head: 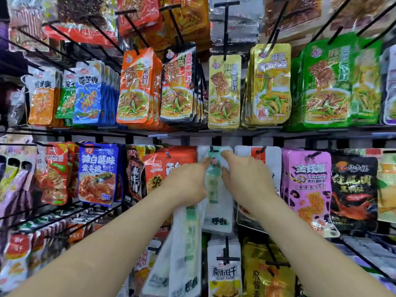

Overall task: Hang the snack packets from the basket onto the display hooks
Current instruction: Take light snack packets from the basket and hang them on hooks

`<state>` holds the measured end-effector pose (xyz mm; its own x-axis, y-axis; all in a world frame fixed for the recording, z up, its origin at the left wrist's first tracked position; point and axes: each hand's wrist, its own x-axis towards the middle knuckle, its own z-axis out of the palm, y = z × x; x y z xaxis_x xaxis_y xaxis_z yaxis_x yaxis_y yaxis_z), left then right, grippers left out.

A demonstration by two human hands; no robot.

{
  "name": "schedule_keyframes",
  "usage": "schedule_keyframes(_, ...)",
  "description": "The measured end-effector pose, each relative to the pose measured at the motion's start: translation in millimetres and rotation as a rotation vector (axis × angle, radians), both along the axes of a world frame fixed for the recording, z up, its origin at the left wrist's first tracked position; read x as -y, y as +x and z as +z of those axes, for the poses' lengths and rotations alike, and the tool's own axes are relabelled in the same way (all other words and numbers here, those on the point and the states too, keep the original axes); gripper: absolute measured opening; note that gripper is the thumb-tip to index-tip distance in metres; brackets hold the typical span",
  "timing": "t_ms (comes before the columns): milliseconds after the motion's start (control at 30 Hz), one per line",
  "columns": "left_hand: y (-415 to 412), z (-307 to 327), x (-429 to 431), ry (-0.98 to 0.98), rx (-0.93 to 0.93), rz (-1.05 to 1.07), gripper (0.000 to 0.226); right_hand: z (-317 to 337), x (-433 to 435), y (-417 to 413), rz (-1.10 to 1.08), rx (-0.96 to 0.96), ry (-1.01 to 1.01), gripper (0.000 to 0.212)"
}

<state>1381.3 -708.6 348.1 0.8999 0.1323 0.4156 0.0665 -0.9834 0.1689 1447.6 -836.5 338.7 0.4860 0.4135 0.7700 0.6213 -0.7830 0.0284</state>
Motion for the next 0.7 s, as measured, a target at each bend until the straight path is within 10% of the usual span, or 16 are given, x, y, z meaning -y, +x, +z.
schedule_keyframes(300,9,-1,7,0.075,-0.032,0.054,0.077,-7,-11,5,0.590,-0.744,0.485,0.044)
schedule_keyframes(700,-21,-20,-3,-0.177,0.314,-0.138,0.015,-17,1,0,0.585,-0.880,0.436,0.036)
